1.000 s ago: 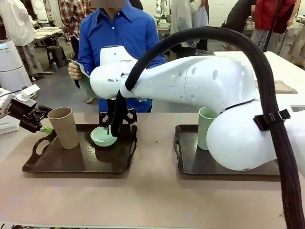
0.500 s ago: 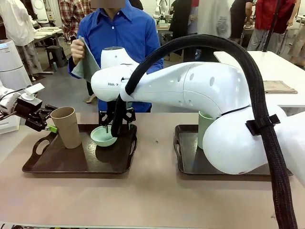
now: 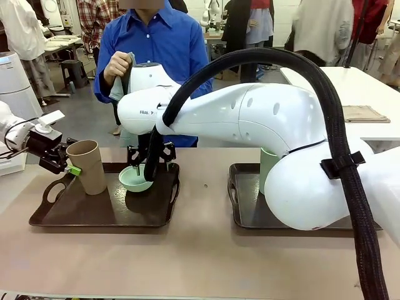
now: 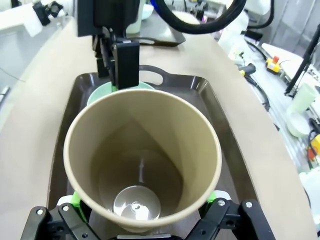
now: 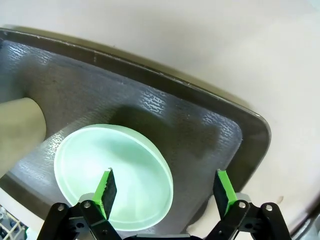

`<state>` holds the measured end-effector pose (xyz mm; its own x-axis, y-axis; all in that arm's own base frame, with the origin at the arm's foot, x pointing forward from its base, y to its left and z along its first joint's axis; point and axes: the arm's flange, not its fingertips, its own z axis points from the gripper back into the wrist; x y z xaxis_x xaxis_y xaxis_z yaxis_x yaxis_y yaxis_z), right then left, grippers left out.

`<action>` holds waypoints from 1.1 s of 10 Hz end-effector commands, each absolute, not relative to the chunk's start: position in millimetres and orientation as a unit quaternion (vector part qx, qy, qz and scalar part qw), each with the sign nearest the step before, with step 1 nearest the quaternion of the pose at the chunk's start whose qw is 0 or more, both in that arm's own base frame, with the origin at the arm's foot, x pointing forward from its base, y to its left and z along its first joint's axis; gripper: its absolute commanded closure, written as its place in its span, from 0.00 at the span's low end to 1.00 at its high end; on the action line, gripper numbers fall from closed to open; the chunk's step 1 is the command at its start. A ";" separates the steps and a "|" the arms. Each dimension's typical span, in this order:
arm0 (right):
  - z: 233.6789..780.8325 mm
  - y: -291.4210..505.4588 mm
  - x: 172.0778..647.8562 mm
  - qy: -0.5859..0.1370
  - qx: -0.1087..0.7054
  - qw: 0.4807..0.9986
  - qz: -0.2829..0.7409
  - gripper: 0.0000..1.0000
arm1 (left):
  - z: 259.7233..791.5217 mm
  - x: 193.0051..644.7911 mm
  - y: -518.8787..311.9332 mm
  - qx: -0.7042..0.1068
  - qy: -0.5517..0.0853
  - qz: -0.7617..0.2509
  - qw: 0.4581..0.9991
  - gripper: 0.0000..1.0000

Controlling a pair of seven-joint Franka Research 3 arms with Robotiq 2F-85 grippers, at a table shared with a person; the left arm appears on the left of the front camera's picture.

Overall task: Set up a tray with a mat and arrange the tableware.
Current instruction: Pick up the Picnic Bowl and Reusable plastic cup from the Handle tray in front of the human's position and hold them in the air.

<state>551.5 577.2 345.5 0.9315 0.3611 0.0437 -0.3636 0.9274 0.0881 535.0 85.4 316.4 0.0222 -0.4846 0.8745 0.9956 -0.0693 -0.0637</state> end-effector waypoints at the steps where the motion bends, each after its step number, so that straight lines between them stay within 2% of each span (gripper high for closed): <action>1: 346.4 586.7 560.5 -0.006 0.057 0.980 0.189 0.00 | 311.9 532.1 78.1 -0.398 -0.332 -0.628 0.580 0.00; 3: 340.7 579.7 563.6 0.004 0.067 0.982 0.177 0.00 | 311.8 532.6 75.6 -0.400 -0.333 -0.630 0.576 0.00; 4: 338.1 577.6 563.4 0.009 0.070 0.982 0.178 0.10 | 311.5 533.1 74.6 -0.397 -0.332 -0.630 0.579 0.00; 5: 336.5 576.2 563.2 0.015 0.073 0.981 0.179 0.58 | 311.3 533.5 74.9 -0.392 -0.329 -0.627 0.587 0.48; 6: 335.9 574.9 563.2 0.020 0.075 0.981 0.176 0.68 | 311.4 533.3 75.3 -0.387 -0.329 -0.626 0.592 0.50; 7: 335.5 575.3 563.1 0.023 0.077 0.981 0.174 1.00 | 311.7 532.9 75.1 -0.382 -0.329 -0.624 0.597 0.99; 9: 336.1 575.3 563.2 0.021 0.072 0.982 0.173 1.00 | 311.8 532.1 75.2 -0.378 -0.328 -0.621 0.604 1.00; 10: 336.7 575.6 563.5 0.017 0.062 0.983 0.170 0.97 | 312.9 531.4 75.1 -0.375 -0.327 -0.620 0.606 1.00; 11: 336.2 575.8 563.4 0.013 0.051 0.985 0.166 1.00 | 313.6 530.0 75.4 -0.373 -0.328 -0.620 0.608 0.63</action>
